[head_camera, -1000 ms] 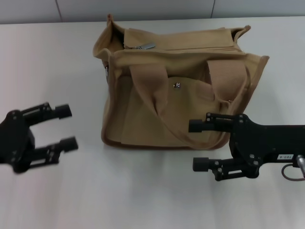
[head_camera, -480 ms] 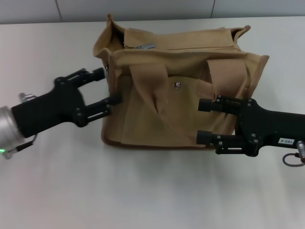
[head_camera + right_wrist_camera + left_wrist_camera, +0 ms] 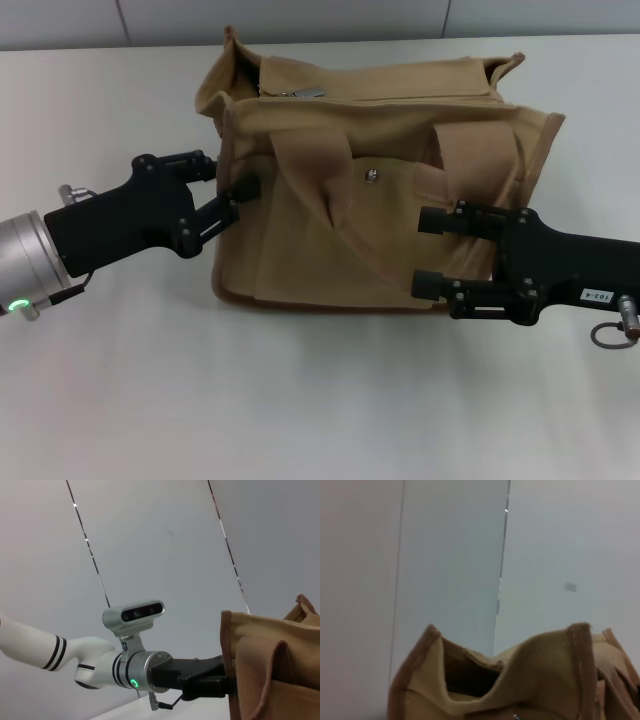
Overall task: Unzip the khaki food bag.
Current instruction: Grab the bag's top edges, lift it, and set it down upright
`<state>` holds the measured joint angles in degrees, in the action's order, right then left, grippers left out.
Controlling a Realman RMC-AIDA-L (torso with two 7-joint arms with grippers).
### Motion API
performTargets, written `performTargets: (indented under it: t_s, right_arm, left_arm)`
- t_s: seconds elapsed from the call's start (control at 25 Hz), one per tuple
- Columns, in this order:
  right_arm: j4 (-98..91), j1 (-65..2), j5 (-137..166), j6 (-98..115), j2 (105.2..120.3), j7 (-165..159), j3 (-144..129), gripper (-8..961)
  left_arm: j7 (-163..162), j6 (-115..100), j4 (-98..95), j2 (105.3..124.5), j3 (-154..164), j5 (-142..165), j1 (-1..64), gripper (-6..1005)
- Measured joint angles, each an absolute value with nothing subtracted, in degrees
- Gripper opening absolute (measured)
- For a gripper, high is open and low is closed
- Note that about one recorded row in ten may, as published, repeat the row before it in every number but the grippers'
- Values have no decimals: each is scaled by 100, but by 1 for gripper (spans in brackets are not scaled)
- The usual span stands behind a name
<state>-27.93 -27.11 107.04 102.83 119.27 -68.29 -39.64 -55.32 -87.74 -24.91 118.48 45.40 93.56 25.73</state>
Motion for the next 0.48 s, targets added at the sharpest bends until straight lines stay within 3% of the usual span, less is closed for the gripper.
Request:
performTargets:
  t_s: [0.28,0.48]
  right_arm:
    - [-2782,-2746,10704,10273,11927,-6829,-3964,832]
    - [-2752,-2764,10704,10268,11927,-6828,-3964,832]
  left_arm:
    - [-5524,-8781,-2518,11829,4633,9363,2559,179]
    - [-5501,-8816,-2554,11815,4665,9388,2537,115]
